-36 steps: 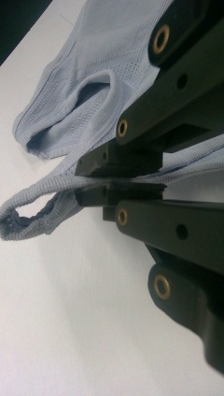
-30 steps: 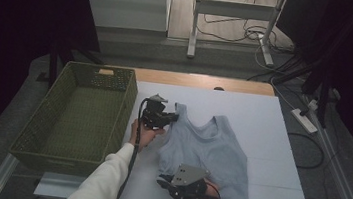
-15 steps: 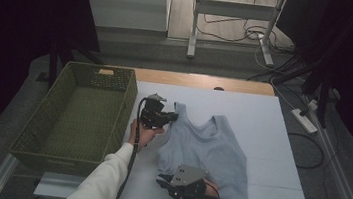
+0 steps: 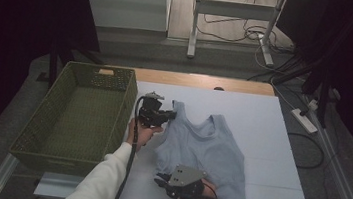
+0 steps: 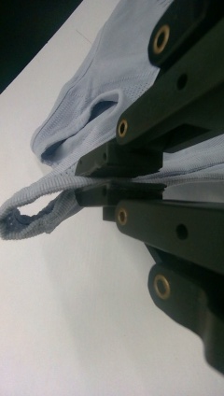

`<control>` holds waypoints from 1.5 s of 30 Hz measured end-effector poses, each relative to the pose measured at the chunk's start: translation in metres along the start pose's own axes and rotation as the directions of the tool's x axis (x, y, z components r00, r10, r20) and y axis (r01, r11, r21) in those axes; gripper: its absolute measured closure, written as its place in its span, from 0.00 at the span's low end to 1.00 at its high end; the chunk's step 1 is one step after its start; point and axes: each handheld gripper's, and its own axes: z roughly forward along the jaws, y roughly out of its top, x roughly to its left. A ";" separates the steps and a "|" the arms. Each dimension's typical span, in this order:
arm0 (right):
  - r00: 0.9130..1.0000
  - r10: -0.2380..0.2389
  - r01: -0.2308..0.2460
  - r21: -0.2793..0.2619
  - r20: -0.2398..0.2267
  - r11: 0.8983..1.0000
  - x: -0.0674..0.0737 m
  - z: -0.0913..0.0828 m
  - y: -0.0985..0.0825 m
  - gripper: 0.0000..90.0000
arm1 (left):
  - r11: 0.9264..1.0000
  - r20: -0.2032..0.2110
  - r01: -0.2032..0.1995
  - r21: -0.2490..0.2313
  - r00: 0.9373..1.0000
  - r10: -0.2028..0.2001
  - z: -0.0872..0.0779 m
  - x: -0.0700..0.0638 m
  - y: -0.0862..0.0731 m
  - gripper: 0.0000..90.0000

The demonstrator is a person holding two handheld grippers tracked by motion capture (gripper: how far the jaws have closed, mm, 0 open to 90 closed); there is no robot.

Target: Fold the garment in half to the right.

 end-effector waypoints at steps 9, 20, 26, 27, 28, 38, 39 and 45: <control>1.000 0.022 -0.021 -0.085 0.014 0.996 -0.001 0.006 0.020 0.89 | 0.999 -0.048 -0.015 -0.034 0.999 0.013 -0.016 -0.002 0.010 0.94; 0.999 0.049 -0.048 -0.065 0.010 0.997 -0.002 0.004 0.008 0.90 | 0.999 -0.033 0.032 -0.007 0.999 -0.032 -0.014 0.003 0.006 0.94; 0.998 0.060 -0.060 -0.065 0.000 0.996 -0.002 0.004 0.008 0.90 | 0.999 -0.037 0.033 -0.007 0.999 -0.033 -0.013 0.003 0.006 0.94; 0.998 0.062 -0.061 -0.066 0.000 0.996 -0.002 0.004 0.008 0.90 | 0.999 -0.041 0.036 -0.010 0.998 -0.037 -0.014 0.003 0.006 0.94; 0.998 0.062 -0.062 -0.069 0.001 0.996 -0.002 0.004 0.008 0.90 | 0.999 -0.045 0.040 -0.015 0.998 -0.041 -0.015 0.002 0.006 0.94; 0.998 0.056 -0.048 -0.179 0.037 0.983 0.001 -0.011 0.027 0.90 | 1.000 -0.081 0.010 -0.020 0.997 -0.011 -0.029 -0.007 0.018 0.94; 0.997 0.065 -0.058 -0.169 0.033 0.984 0.000 -0.011 0.023 0.90 | 1.000 -0.083 0.017 -0.013 0.996 -0.018 -0.028 -0.007 0.017 0.94; 0.993 0.115 -0.109 -0.155 0.031 0.982 -0.005 -0.016 0.010 0.90 | 0.999 -0.101 0.044 0.001 0.994 -0.044 -0.024 -0.003 0.014 0.94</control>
